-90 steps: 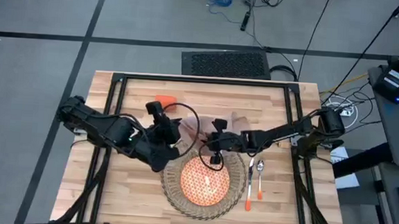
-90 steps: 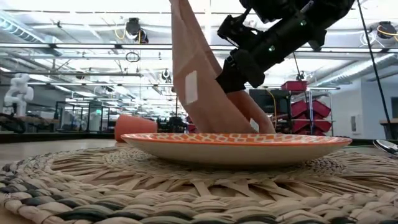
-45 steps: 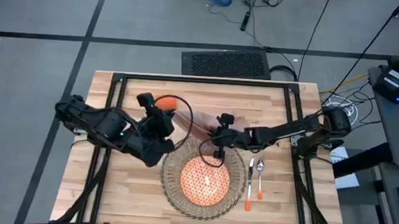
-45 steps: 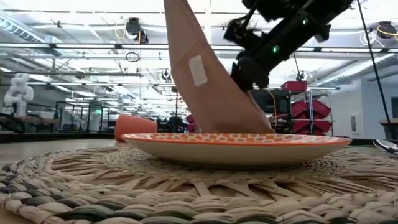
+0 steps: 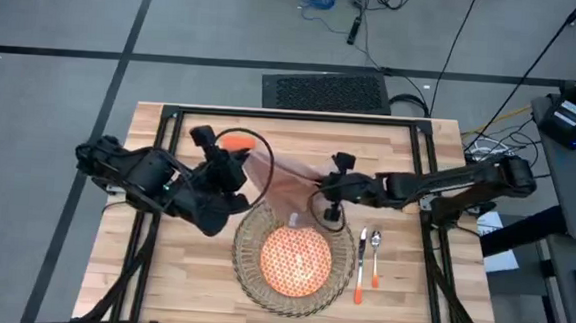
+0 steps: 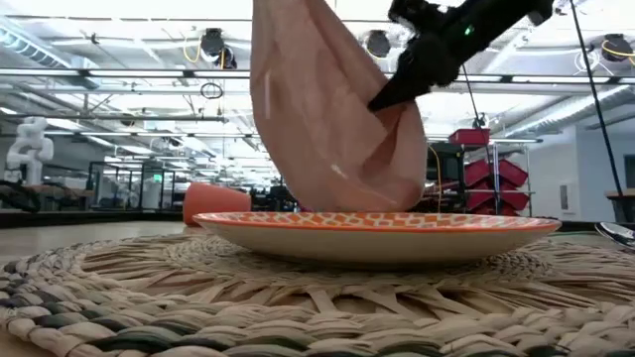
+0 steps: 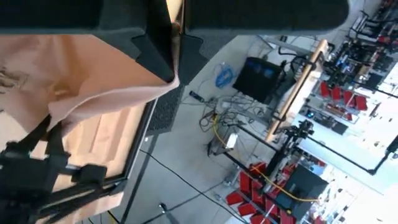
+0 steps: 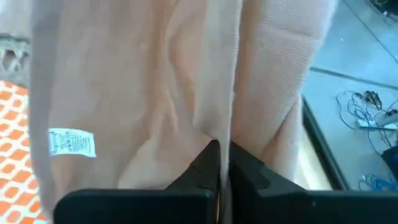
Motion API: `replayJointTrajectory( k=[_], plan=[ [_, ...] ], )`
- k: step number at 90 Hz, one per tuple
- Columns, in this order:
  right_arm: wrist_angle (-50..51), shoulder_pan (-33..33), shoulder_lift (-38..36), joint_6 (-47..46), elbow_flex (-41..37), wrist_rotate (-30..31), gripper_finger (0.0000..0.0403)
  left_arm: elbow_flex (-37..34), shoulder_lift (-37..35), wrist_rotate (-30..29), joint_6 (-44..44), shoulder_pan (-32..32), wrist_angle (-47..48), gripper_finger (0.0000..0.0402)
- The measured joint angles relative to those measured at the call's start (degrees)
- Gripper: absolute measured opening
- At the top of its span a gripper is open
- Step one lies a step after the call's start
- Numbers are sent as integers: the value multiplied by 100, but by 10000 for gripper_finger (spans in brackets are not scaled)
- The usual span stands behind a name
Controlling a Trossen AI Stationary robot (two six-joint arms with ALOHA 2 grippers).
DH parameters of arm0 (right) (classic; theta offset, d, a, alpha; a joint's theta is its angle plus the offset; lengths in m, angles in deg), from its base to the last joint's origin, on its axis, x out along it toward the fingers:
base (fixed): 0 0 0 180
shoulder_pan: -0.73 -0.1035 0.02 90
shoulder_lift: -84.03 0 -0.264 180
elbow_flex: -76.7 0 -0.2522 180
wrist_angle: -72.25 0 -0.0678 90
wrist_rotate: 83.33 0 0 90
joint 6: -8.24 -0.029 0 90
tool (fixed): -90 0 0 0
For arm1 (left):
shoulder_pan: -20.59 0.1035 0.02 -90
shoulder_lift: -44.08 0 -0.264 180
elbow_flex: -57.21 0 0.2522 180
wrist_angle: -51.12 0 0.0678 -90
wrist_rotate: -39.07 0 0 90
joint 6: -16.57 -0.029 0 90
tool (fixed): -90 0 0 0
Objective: Set table place
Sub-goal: Fold the white napkin
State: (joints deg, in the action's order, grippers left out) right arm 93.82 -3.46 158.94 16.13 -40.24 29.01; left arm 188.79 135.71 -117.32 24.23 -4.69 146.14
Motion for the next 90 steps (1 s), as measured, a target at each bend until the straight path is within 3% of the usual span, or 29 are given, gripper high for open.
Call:
replayJointTrajectory(
  k=[21, 53, 90],
  plan=[
    [718, 9, -624, -268, 2, -175, 0, 303, 0, -90, -121, 0, 30, 0],
    [960, 7, -716, -425, 47, -742, 0, 795, 11, -179, -411, 0, -7, 0],
    [2135, -91, -710, -546, 1012, -1272, 0, 981, 1, -528, -709, 60, -14, 0]
  ],
)
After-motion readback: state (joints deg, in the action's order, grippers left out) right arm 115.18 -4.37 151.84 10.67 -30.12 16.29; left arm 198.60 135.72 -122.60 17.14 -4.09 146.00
